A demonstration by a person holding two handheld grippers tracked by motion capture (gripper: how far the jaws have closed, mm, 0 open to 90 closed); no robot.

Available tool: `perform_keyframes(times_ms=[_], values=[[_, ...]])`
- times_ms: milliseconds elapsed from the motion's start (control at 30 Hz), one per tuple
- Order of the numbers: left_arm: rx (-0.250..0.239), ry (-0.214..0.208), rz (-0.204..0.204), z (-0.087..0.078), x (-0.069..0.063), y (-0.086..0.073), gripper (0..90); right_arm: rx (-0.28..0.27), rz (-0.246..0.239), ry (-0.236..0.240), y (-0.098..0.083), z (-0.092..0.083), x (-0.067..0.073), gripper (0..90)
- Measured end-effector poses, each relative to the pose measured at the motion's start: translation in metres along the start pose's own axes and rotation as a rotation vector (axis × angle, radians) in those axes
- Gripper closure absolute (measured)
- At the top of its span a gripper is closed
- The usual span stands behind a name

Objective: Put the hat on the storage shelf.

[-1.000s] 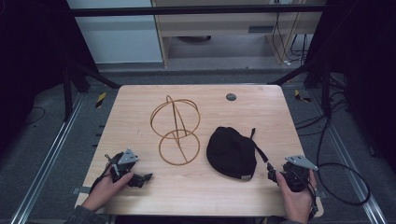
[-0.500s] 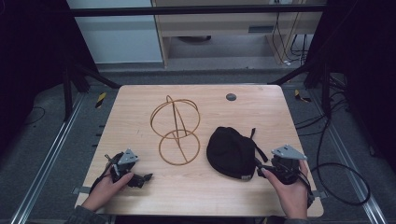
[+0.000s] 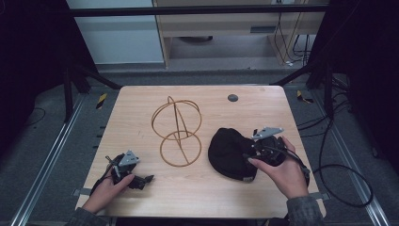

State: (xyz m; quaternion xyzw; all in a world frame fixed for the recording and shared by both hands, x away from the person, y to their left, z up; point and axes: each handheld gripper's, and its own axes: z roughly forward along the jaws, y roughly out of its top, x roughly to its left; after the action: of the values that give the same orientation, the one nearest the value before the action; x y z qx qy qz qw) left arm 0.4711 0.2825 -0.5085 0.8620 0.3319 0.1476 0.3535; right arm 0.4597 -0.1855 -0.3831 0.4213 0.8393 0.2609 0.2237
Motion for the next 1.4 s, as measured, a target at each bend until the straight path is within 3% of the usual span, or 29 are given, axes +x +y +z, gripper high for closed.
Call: perform_keyframes(times_ms=[33,167,300,533,933,1400], values=[[0.0,0.001,-0.001,0.0,0.0,0.0,0.0,0.038,-0.032,0.006,0.007,0.0,-0.001,18.5],[0.0,0.001,-0.001,0.0,0.0,0.0,0.0,0.112,-0.069,0.023,0.019,0.0,-0.005,24.0],[0.001,0.0,-0.001,0.0,0.0,0.0,0.0,0.15,-0.101,0.058,0.032,0.002,-0.006,29.2],[0.001,-0.005,0.005,0.0,0.0,0.0,0.0,0.203,-0.159,0.079,0.049,0.013,-0.003,36.0],[-0.002,-0.004,0.002,0.0,0.0,0.0,0.0,0.272,-0.2,0.108,0.07,0.042,0.01,35.6],[-0.003,-0.006,0.004,0.0,0.0,0.0,0.0,0.339,-0.2,0.109,0.075,0.062,0.014,39.9]])
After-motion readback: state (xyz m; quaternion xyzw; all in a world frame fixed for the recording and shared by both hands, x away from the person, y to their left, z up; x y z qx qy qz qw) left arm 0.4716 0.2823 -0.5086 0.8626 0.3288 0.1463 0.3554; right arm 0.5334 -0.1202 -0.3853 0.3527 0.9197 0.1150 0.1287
